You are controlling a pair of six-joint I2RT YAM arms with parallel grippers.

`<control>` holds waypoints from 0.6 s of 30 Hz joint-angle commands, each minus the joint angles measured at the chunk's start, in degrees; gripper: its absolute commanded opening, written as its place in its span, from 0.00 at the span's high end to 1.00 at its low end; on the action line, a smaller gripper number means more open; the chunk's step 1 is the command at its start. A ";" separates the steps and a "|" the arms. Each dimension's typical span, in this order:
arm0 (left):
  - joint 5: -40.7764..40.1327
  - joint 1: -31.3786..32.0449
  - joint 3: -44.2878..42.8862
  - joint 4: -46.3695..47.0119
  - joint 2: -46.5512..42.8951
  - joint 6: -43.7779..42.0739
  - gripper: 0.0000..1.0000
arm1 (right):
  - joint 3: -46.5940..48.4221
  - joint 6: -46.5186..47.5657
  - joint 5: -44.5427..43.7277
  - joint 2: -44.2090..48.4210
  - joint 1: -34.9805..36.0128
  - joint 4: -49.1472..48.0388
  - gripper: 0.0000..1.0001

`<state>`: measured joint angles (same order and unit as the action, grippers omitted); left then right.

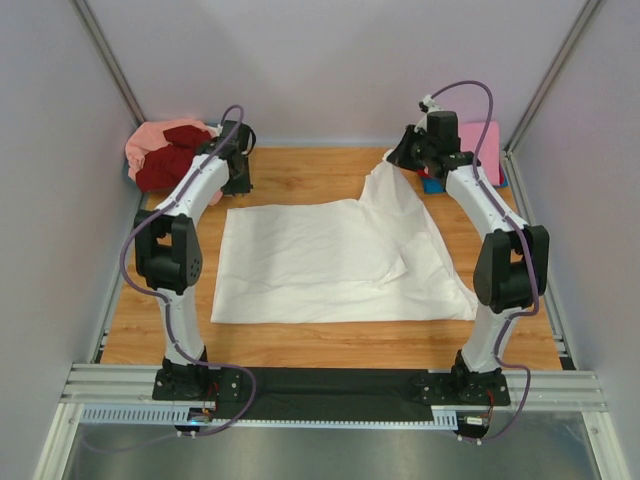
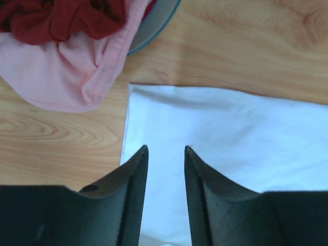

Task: Fold and stack the t-shirts
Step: Fold the tshirt

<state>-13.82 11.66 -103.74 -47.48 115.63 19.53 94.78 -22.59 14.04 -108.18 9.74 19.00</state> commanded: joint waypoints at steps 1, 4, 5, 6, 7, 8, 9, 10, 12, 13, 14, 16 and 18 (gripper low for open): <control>0.91 0.29 1.18 1.52 0.11 -3.35 0.54 | -2.58 1.32 -0.16 4.99 0.28 2.70 1.00; -1.10 0.29 -1.71 -0.23 4.05 -4.24 0.37 | -5.30 2.02 -0.42 8.15 0.37 3.84 1.00; -1.38 0.21 -2.51 -0.85 5.03 -4.15 0.36 | -5.83 2.20 -0.51 9.38 0.37 4.19 1.00; -1.73 0.12 -4.08 -1.64 6.69 -3.80 0.35 | -6.27 2.55 -0.59 10.00 0.37 4.89 1.00; -1.91 0.03 -4.45 -2.43 7.41 -3.45 0.33 | -7.23 2.64 -0.60 10.62 0.37 5.16 1.00; -1.65 -0.41 -4.80 -2.79 8.11 -2.75 0.33 | -7.59 2.90 -0.60 11.14 0.37 5.51 1.00; -1.64 -0.58 -4.80 -2.96 8.64 -2.57 0.33 | -7.94 3.16 -0.77 12.11 0.37 5.78 1.00; -1.30 -0.93 -4.54 -2.62 9.34 -2.31 0.33 | -8.21 3.34 -0.68 12.55 0.37 6.56 1.00; 0.54 -2.34 -2.88 -0.87 9.78 -1.95 0.33 | -9.26 3.78 -0.51 13.95 0.37 7.18 1.00; 1.25 -2.87 -2.35 -0.25 9.79 -2.04 0.33 | -9.61 3.87 -0.51 14.48 0.37 7.36 1.00; 1.87 -3.31 -2.08 0.28 10.05 -2.13 0.33 | -10.57 4.04 -0.51 14.92 0.37 7.36 1.00; 3.53 -4.54 -2.08 1.34 10.84 -2.48 0.33 | -11.55 4.04 -0.51 15.98 0.37 7.01 1.00; 4.50 -5.33 -2.86 1.78 12.15 -2.92 0.33 | -12.25 3.96 -0.42 16.16 0.37 6.75 1.00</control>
<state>-11.66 7.94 -105.65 -47.86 127.02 17.21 83.48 -19.70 13.76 -94.76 9.74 26.30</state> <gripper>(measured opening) 0.673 0.008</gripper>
